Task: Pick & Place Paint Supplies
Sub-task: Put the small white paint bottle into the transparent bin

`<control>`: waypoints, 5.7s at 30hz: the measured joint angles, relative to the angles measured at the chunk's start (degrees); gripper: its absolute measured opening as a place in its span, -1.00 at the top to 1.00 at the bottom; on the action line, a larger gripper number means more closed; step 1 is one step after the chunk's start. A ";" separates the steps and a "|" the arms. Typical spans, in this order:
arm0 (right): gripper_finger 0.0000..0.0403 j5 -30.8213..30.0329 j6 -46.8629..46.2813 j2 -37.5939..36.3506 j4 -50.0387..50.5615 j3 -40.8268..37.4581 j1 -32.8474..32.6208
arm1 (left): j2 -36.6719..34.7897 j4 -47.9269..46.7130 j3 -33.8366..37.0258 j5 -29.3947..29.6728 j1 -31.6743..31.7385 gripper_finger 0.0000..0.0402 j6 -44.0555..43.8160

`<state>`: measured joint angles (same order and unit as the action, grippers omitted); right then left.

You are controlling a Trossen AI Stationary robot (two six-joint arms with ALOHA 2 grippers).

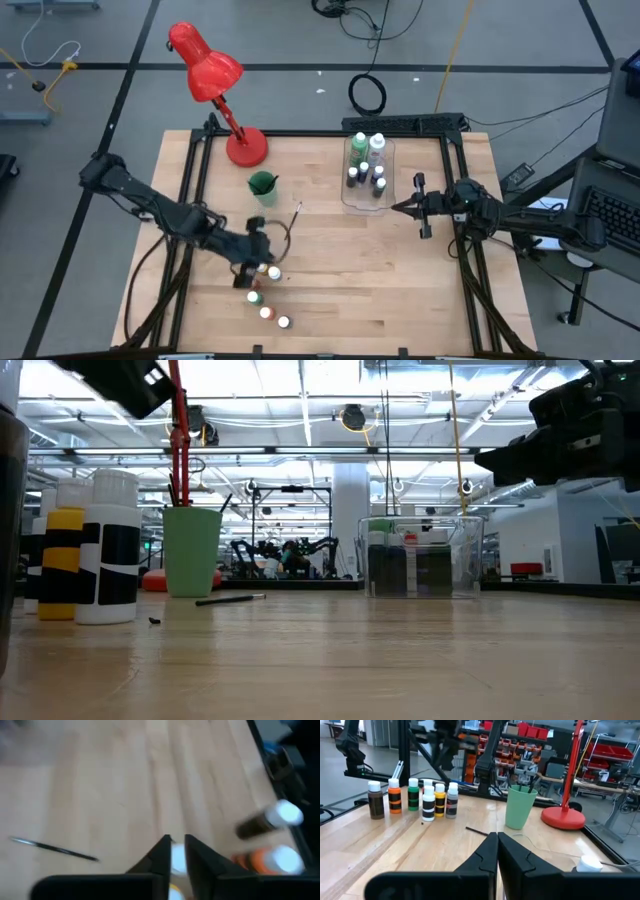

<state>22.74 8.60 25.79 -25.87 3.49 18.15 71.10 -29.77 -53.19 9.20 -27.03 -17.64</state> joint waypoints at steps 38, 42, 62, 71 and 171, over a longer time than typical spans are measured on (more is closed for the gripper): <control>0.98 -0.15 -0.87 0.34 1.73 0.00 0.00 | 13.34 -0.04 -0.04 -3.18 -1.04 -0.23 -1.79; 0.98 -0.15 -1.03 0.34 1.73 0.00 0.00 | 13.34 -0.06 -0.02 -3.02 -0.25 -0.10 -2.54; 0.98 -0.15 -0.44 0.34 2.10 0.00 0.00 | 12.31 1.33 -2.22 -0.50 3.53 0.51 0.96; 0.98 -0.15 -0.44 0.34 2.16 0.00 0.00 | 12.88 -1.92 -22.31 5.90 9.98 0.51 5.56; 0.98 -0.17 -3.81 2.04 7.32 -0.02 -0.04 | 4.18 -24.33 -10.11 4.67 -7.99 -0.13 -16.84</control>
<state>22.57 4.79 27.83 -18.55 3.46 18.11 75.29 -54.09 -63.30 13.87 -35.02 -34.48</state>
